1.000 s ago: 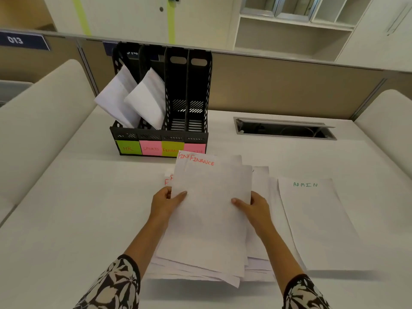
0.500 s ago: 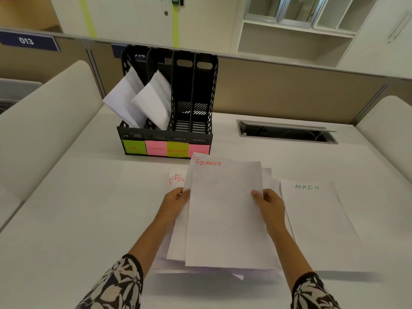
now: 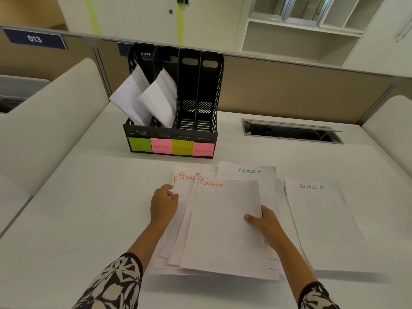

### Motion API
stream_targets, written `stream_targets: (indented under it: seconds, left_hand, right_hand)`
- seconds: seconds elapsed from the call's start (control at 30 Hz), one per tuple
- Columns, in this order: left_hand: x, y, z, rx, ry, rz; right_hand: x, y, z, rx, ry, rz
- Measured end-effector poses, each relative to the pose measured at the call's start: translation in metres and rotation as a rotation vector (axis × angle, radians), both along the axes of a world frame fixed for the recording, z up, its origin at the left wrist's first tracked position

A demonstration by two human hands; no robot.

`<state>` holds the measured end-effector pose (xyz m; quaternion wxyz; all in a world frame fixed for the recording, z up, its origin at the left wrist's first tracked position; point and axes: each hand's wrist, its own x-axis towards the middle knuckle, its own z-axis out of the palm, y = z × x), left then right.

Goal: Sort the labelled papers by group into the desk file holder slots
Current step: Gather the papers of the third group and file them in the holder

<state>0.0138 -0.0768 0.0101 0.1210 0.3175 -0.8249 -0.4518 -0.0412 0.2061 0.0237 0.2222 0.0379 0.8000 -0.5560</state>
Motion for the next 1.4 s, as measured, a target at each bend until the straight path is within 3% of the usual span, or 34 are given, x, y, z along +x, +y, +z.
stream_targets:
  seconds: [0.1,0.3,0.43,0.77,0.93,1.07,1.17,1.3,1.4]
  left_hand:
    - [-0.002,0.0,-0.003,-0.037,0.008,-0.021]
    - [-0.024,-0.014,0.001,-0.344,-0.092,-0.198]
    - [-0.038,-0.03,0.001,-0.368,-0.057,-0.25]
    - [-0.04,-0.035,0.003,-0.13,0.253,-0.222]
    - [-0.036,-0.037,-0.001,0.188,0.082,-0.276]
    - [-0.024,-0.038,-0.004,0.623,-0.002,-0.206]
    - [-0.013,-0.04,-0.004,0.799,-0.026,-0.165]
    - [-0.004,-0.037,-0.008,0.725,-0.147,-0.292]
    - [-0.004,-0.031,-0.011,0.681,-0.167,-0.229]
  right_hand:
    - [0.003,-0.004,-0.002,0.039,-0.002,-0.016]
    - [0.005,-0.007,-0.001,0.095,-0.001,-0.018]
    - [0.007,-0.007,0.0,0.111,-0.007,-0.038]
    - [0.004,-0.007,-0.002,0.122,-0.012,-0.047]
    - [0.003,-0.008,-0.004,0.138,-0.02,-0.059]
    - [0.003,-0.007,-0.005,0.14,-0.023,-0.065]
    - [0.003,-0.006,-0.006,0.134,-0.025,-0.07]
    - [0.003,-0.006,-0.008,0.117,-0.025,-0.075]
    - [0.002,-0.007,-0.008,0.108,-0.022,-0.072]
